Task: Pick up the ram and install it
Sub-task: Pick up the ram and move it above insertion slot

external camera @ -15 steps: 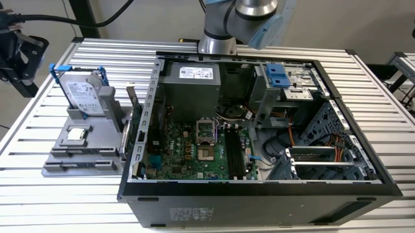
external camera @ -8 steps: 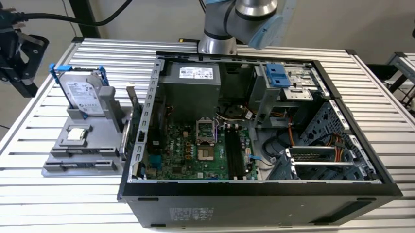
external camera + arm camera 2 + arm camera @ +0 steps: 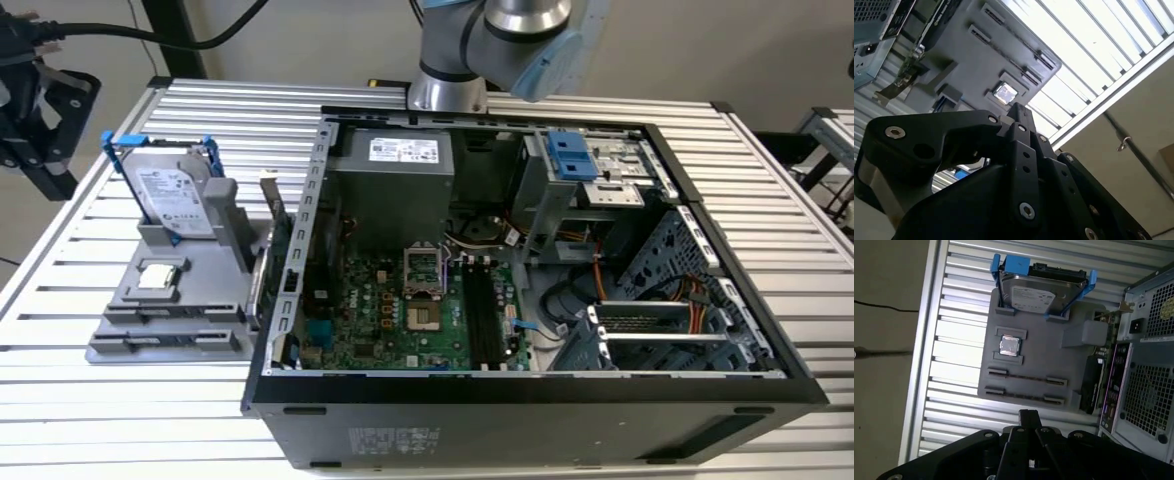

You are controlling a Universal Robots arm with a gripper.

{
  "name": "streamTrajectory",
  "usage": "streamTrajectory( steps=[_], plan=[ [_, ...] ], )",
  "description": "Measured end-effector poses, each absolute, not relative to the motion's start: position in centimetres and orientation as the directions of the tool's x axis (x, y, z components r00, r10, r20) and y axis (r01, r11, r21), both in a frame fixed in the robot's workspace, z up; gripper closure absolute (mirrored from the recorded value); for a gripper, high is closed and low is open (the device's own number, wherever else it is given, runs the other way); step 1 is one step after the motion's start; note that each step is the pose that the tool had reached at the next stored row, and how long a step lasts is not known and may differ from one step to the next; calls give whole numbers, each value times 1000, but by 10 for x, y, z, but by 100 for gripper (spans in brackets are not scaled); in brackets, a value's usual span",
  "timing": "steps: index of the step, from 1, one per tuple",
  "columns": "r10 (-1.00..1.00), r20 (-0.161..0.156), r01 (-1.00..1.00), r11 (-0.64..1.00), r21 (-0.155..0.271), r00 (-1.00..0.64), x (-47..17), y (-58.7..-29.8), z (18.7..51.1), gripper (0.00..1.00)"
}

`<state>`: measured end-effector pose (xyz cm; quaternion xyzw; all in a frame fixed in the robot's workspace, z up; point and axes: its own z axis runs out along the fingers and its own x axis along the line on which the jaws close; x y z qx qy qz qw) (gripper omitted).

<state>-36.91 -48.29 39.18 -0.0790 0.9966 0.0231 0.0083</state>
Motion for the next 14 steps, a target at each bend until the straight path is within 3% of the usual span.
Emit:
streamTrajectory(
  steps=[14],
  plan=[
    [-235, -20, -236, 971, 44, -972, -369, -483, 392, 100]
  ],
)
